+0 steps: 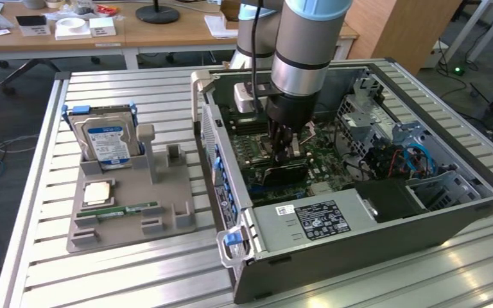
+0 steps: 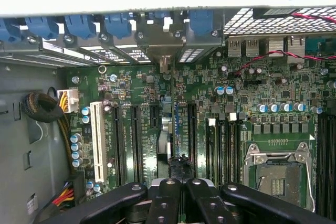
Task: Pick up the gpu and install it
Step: 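Press down on the gpu until it lock into place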
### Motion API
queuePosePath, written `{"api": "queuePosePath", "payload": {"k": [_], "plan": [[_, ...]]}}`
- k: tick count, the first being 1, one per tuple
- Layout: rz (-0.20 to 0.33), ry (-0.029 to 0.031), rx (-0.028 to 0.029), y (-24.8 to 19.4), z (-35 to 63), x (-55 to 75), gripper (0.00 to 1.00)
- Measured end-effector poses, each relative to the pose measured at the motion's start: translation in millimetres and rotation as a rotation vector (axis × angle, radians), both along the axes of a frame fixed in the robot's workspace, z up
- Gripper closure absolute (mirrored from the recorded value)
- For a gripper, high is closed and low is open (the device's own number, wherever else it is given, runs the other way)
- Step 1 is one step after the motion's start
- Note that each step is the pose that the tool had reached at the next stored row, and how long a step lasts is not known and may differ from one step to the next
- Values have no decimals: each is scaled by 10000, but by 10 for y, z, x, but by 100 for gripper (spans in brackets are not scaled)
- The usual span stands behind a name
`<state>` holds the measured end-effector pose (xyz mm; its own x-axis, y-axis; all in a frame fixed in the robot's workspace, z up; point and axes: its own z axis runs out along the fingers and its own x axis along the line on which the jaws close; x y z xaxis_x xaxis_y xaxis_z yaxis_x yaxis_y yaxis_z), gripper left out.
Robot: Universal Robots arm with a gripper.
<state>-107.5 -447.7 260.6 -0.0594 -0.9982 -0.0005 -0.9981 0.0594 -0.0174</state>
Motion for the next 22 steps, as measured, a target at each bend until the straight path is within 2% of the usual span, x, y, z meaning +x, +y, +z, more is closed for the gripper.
{"api": "queuePosePath", "payload": {"k": [22], "plan": [[0,-1,3,0,-1,0,89]]}}
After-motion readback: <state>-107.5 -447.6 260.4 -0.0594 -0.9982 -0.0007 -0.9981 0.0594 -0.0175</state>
